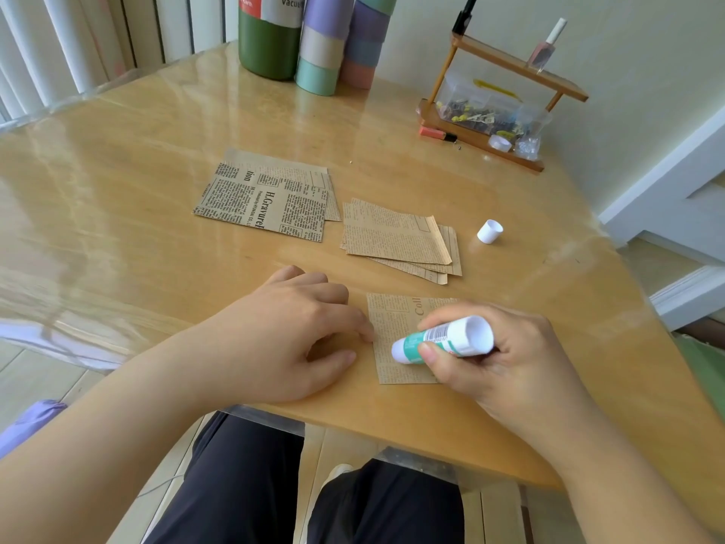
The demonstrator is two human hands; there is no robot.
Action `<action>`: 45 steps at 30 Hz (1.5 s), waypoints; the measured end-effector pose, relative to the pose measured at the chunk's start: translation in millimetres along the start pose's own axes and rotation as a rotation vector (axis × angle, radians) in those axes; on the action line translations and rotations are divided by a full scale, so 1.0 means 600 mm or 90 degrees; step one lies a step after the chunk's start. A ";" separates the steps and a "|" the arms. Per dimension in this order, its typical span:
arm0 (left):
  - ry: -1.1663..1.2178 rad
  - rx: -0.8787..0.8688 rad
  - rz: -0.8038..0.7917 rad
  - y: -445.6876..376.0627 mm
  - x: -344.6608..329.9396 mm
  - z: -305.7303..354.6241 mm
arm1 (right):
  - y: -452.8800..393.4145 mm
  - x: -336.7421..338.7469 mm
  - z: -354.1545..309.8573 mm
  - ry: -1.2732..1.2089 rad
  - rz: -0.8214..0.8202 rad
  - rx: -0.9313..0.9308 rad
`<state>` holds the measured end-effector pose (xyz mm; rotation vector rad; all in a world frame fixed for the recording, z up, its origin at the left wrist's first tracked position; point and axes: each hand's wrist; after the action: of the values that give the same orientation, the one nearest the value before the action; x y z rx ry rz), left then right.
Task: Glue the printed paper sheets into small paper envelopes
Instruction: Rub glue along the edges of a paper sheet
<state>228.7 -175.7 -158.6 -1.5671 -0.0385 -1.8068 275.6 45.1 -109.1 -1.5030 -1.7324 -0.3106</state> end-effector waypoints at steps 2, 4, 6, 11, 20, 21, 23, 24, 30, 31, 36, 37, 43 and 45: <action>0.002 0.003 -0.003 0.000 0.001 0.000 | 0.012 0.003 -0.001 0.008 0.002 0.006; 0.003 0.004 -0.006 0.001 0.001 0.000 | 0.023 0.007 -0.002 0.018 0.001 0.008; 0.004 0.003 -0.006 0.001 0.000 0.000 | 0.030 0.011 -0.002 0.022 0.003 0.004; 0.005 -0.001 -0.003 0.001 0.000 0.000 | 0.033 0.012 0.001 0.024 0.004 0.003; 0.004 -0.002 -0.003 0.000 0.001 0.000 | -0.001 0.013 0.011 -0.013 0.009 -0.040; 0.004 0.000 -0.004 0.000 0.001 0.000 | -0.006 0.012 0.013 -0.011 0.008 -0.042; 0.003 0.000 -0.006 0.000 0.001 0.000 | -0.012 0.012 0.015 -0.005 0.014 -0.048; 0.004 0.000 -0.008 0.000 0.002 0.000 | -0.013 0.012 0.017 -0.004 0.018 -0.049; 0.012 0.001 -0.006 0.000 0.002 0.001 | 0.002 0.018 0.015 0.015 0.020 -0.023; 0.013 0.001 -0.007 0.001 0.002 0.001 | 0.007 0.020 0.015 0.021 0.021 -0.017; 0.013 -0.003 -0.011 0.001 0.004 0.001 | 0.032 0.028 0.013 0.039 0.032 -0.020; 0.014 -0.003 -0.011 0.001 0.004 0.001 | 0.036 0.030 0.013 0.039 0.030 -0.021; 0.015 -0.004 -0.012 0.000 0.004 0.002 | 0.044 0.035 0.015 0.021 0.023 -0.024; 0.016 -0.005 -0.010 0.000 0.004 0.002 | 0.039 0.035 0.017 0.022 0.028 -0.025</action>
<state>229.6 -176.3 -156.0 -1.5531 -0.0324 -1.8414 293.6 73.1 -108.3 -1.5528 -1.6731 -0.3477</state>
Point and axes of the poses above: each hand's wrist, its own y-axis away from the middle knuckle, its own x-axis out of the back of the hand, z = x × y, and after that the axes turned 5 degrees about -x, right-handed
